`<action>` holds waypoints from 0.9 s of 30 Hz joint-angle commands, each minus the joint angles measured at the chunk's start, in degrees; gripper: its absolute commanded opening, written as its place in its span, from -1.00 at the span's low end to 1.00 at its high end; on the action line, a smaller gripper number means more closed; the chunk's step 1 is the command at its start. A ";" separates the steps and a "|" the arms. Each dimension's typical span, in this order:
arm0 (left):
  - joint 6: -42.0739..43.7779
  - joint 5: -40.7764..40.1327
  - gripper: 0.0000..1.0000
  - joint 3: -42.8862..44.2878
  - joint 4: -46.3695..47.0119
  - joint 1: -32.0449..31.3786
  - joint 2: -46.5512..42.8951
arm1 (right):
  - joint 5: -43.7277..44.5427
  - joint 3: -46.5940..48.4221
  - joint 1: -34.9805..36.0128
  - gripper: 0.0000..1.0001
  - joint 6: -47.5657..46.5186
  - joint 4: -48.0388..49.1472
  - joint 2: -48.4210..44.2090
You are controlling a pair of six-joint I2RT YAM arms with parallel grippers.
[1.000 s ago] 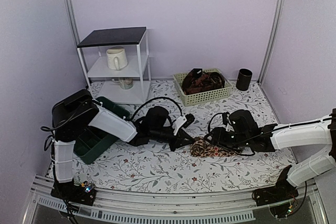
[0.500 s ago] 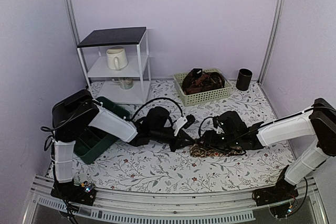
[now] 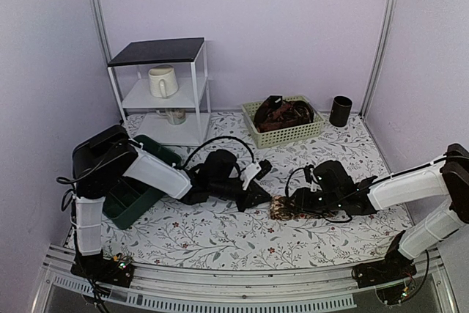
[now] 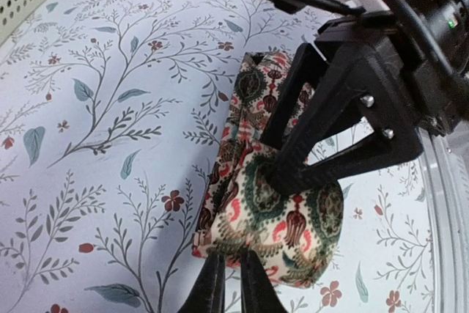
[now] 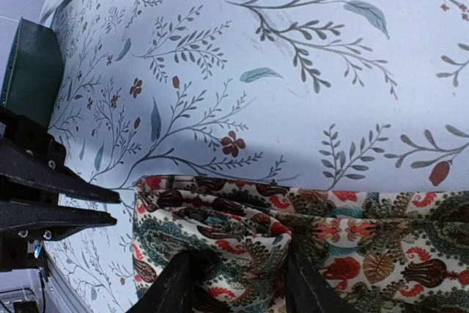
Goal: Roll the ties
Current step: Roll the tie at the center of the board.
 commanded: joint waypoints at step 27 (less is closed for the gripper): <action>0.47 -6.20 -0.51 -19.74 -2.20 4.27 -18.55 | -6.46 9.58 6.45 -0.27 3.92 7.08 14.82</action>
